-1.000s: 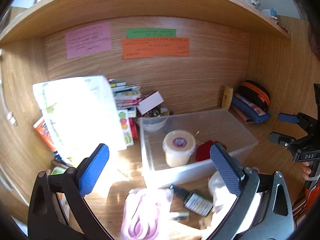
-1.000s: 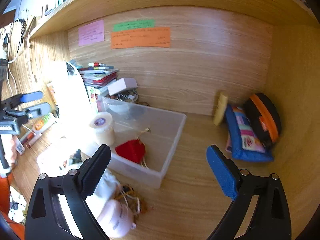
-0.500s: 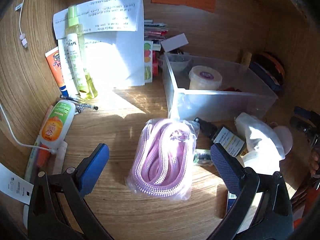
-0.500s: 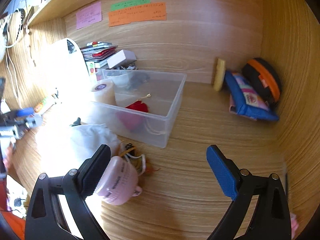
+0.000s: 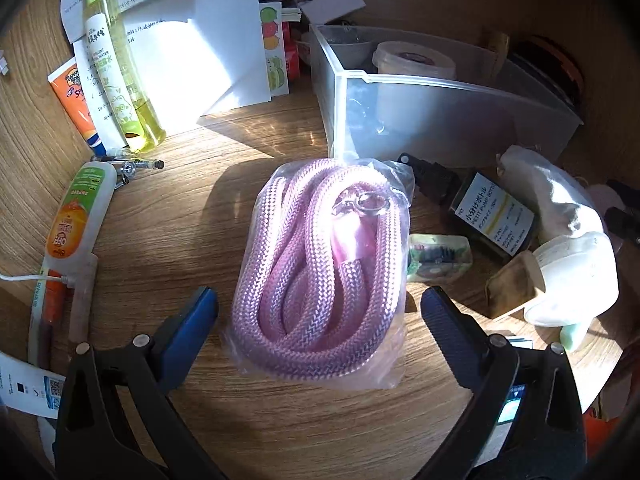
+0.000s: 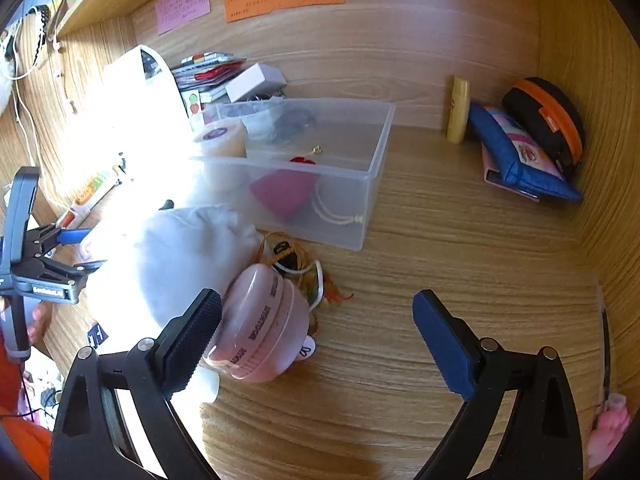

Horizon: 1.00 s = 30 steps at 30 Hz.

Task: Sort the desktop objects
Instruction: 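Move left tool to the pink rope bag while right tool grasps pink round case, then close left tool on the bagged pink rope and lift it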

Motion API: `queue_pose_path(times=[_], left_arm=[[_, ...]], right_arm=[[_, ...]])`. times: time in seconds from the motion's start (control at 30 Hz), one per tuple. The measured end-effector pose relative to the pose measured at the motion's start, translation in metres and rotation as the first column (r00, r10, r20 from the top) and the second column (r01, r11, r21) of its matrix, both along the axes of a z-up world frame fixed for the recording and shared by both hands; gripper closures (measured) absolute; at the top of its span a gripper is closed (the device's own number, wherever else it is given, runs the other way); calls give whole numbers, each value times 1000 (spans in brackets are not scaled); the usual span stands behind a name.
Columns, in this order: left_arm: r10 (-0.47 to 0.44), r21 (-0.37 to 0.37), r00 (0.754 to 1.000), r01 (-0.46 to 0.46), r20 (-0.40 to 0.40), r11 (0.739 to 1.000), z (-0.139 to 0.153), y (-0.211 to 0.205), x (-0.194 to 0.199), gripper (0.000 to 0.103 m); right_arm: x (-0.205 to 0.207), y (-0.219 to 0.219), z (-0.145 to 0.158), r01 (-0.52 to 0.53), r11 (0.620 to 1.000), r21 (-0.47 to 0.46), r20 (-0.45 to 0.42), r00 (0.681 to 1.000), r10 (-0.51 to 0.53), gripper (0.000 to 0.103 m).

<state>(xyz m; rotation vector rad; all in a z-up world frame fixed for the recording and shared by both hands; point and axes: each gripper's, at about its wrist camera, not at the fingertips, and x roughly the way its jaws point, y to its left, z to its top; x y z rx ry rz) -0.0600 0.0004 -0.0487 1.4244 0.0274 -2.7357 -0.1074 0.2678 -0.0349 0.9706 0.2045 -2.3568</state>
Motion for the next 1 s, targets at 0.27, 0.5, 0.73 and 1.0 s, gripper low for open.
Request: queue_pose_path(times=[0.27,0.5,0.73,1.0], left_arm=[[-42,6,999,42,33,999,-2,6,-16,0],[-40,16,999,39,35,999,-1,-10,-8,0],[-28,19,999,27,28,999,-1,-18,-14,0],[-76,16,997,76,5,997,1,-10,-20,13]], right_arm=[[-3,-10,-11,-51,998,-31,95,994,53,26],[-2,-8,-15,-120,986,-117,164,977,139,56],[-6,1,-14,-109,983,-146,180,975,134,58],[-5,19,-1,-58,985,-161,123,989,78,63]])
